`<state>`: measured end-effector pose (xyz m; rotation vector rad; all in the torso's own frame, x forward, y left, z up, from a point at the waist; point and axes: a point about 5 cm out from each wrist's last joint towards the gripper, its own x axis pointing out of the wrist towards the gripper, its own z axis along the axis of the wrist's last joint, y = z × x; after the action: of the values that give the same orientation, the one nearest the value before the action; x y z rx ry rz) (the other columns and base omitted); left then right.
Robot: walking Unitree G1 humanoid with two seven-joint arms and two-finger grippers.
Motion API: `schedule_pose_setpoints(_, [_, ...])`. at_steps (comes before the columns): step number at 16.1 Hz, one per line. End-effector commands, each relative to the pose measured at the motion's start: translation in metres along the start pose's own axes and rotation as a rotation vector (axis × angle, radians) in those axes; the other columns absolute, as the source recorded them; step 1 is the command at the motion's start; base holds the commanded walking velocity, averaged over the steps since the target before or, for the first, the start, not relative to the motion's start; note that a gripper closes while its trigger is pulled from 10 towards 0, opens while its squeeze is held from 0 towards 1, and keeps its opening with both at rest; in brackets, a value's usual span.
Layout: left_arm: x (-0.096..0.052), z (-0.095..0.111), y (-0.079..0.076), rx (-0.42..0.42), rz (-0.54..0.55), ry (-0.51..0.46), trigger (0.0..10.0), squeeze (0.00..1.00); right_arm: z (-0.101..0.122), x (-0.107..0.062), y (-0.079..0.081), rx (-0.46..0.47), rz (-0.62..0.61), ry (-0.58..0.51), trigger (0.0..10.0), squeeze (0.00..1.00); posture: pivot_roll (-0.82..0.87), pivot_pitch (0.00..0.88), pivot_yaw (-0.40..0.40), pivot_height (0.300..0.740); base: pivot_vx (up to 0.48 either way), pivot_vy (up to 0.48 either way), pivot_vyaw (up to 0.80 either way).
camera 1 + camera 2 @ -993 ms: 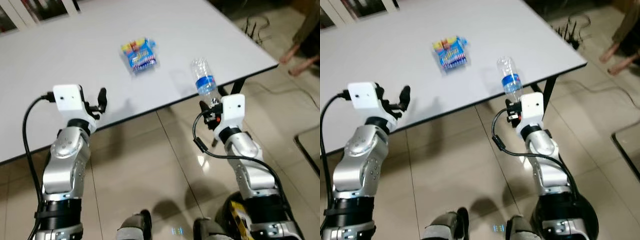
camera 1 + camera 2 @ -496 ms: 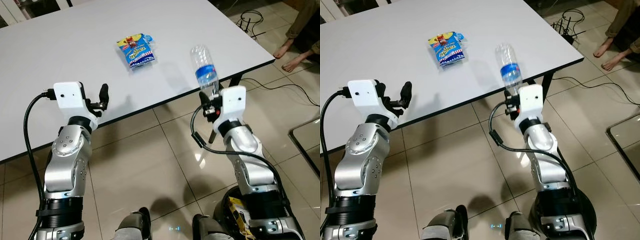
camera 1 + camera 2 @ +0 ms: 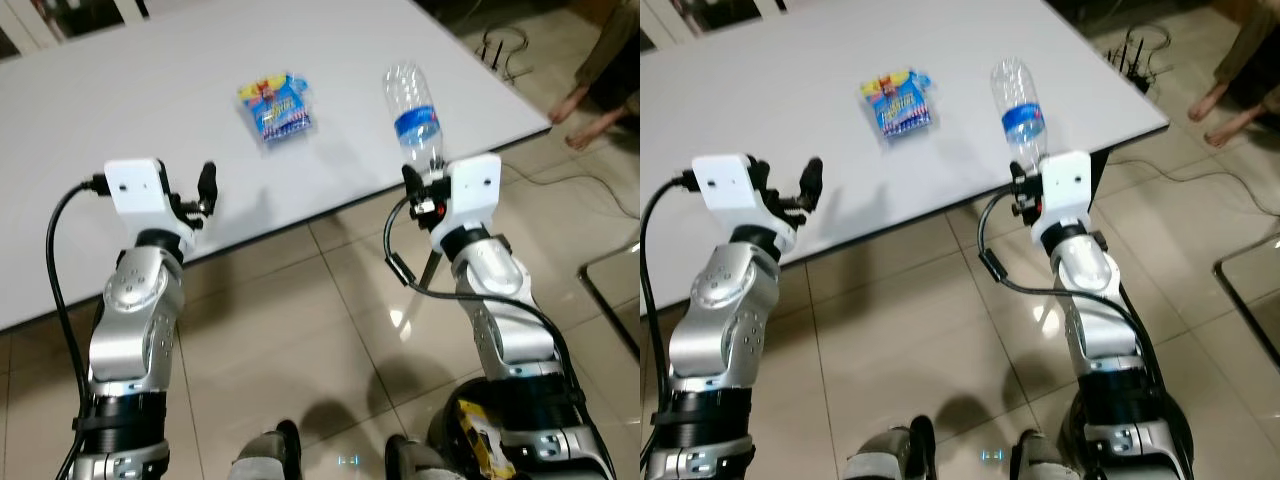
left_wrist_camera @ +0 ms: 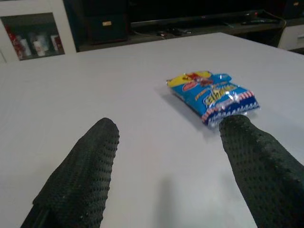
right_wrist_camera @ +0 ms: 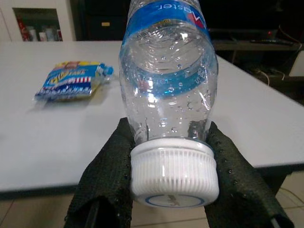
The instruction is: Picking trash to rubbish bin
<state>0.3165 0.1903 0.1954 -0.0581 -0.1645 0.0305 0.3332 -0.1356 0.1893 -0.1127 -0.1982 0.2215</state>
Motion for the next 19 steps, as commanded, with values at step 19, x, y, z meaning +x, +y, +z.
schedule_pose_setpoints(19, [-0.002, -0.013, 0.001, 0.003, 0.022, 0.05, 10.0, 0.0, 0.001, -0.002, 0.007, -0.02, 0.031, -0.007, 10.0, 0.0, -0.09, 0.224, 0.096, 0.74, 0.221, 0.0, 0.0])
